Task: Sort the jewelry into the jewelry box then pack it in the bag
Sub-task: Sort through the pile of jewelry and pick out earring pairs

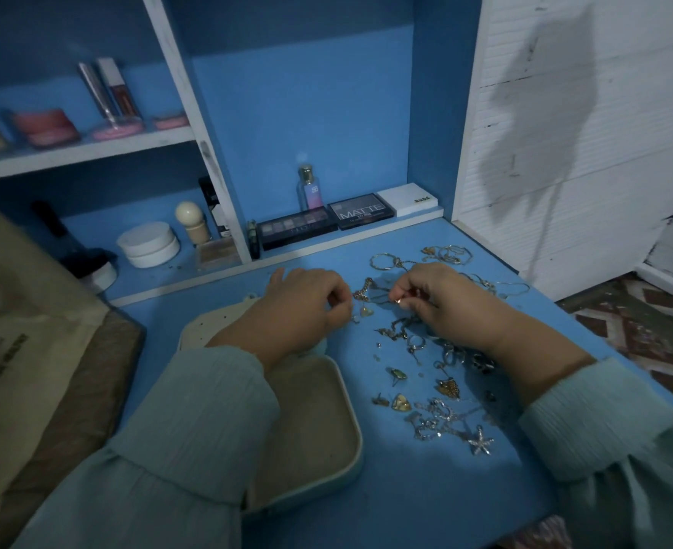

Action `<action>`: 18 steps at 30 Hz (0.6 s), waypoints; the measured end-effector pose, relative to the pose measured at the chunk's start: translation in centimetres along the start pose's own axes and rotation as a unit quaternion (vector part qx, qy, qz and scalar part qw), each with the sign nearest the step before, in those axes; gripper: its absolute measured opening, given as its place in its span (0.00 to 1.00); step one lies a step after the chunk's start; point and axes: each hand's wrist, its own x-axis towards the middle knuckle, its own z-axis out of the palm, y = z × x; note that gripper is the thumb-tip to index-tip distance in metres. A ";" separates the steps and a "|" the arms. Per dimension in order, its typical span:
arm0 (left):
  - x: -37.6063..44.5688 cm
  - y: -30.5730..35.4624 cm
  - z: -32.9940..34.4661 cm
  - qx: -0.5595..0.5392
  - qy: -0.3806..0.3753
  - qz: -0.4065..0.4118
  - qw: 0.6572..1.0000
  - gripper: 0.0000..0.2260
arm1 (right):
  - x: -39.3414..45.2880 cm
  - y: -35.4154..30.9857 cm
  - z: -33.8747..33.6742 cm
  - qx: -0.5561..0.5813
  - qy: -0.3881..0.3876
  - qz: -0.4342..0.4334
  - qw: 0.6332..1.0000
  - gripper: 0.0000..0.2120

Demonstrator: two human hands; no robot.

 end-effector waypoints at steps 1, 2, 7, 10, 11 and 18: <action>-0.3 -0.4 -0.5 -0.006 0.009 -0.005 1.000 0.04 | 0.1 -0.3 0.0 -0.005 -0.005 -0.004 1.000 0.06; -0.7 -0.8 -1.1 -0.013 0.016 -0.013 1.000 0.04 | 0.3 -0.5 0.0 -0.009 -0.012 -0.009 1.000 0.06; -3.7 -4.3 -2.7 -0.087 0.034 -0.120 0.988 0.06 | 1.4 -2.9 -0.3 -0.032 -0.068 -0.009 0.997 0.07; -5.5 -6.3 -2.9 -0.121 0.068 -0.209 0.968 0.08 | 2.2 -4.6 -0.1 -0.040 -0.094 -0.009 0.995 0.04; -6.1 -6.8 -2.8 -0.132 0.083 -0.235 0.960 0.08 | 2.6 -5.1 0.1 -0.041 -0.106 -0.008 0.993 0.03; -9.1 -7.9 -1.2 -0.200 0.165 -0.274 0.926 0.06 | 5.3 -8.7 3.2 -0.038 -0.171 0.020 0.984 0.06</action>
